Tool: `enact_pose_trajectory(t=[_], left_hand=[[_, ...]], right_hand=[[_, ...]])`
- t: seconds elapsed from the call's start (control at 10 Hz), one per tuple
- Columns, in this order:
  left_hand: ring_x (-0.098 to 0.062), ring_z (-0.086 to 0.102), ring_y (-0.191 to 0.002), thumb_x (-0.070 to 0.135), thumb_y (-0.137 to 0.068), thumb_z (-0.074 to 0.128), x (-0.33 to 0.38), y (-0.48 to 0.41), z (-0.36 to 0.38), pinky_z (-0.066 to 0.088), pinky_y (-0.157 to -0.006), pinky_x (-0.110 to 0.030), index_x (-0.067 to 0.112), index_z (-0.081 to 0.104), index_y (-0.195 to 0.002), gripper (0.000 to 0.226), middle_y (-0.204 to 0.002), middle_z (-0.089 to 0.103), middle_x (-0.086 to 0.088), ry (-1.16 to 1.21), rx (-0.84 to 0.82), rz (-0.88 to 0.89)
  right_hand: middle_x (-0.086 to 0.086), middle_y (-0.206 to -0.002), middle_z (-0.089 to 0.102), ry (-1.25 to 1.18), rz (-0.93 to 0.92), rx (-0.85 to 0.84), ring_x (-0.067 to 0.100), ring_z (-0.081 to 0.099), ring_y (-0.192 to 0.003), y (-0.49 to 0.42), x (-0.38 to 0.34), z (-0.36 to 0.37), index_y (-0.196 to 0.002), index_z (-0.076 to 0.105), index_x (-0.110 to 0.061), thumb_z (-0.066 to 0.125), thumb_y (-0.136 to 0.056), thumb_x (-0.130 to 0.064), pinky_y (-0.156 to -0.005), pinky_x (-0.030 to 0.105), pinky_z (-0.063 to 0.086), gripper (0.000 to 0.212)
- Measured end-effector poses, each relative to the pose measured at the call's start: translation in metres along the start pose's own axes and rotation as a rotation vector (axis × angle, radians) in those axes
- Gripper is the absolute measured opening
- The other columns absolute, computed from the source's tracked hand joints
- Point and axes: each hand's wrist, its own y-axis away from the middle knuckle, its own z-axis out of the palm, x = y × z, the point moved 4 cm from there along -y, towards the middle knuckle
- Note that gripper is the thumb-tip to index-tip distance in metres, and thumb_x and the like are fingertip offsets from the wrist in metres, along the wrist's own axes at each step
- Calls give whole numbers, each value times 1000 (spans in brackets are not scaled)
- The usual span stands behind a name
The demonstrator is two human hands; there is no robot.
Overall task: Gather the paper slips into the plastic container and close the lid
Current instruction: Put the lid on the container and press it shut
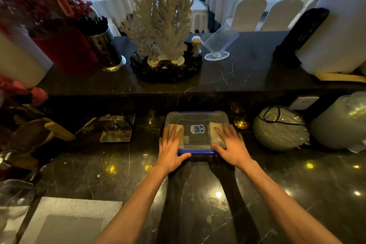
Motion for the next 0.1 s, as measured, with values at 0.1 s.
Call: enact_pose_trajectory(t=[0.1], left_hand=[[-19,-18,-150,51,-92,55,11,20,-20,-6,-121,-50,39,-4,-154,86,-164,-9,7,84,83,44]], right_hand=[[2,-158,36,-137,11,137,23,26,-149,29,1,-14,-148,39,-29,48,-97,-48,-120,49,26,56]])
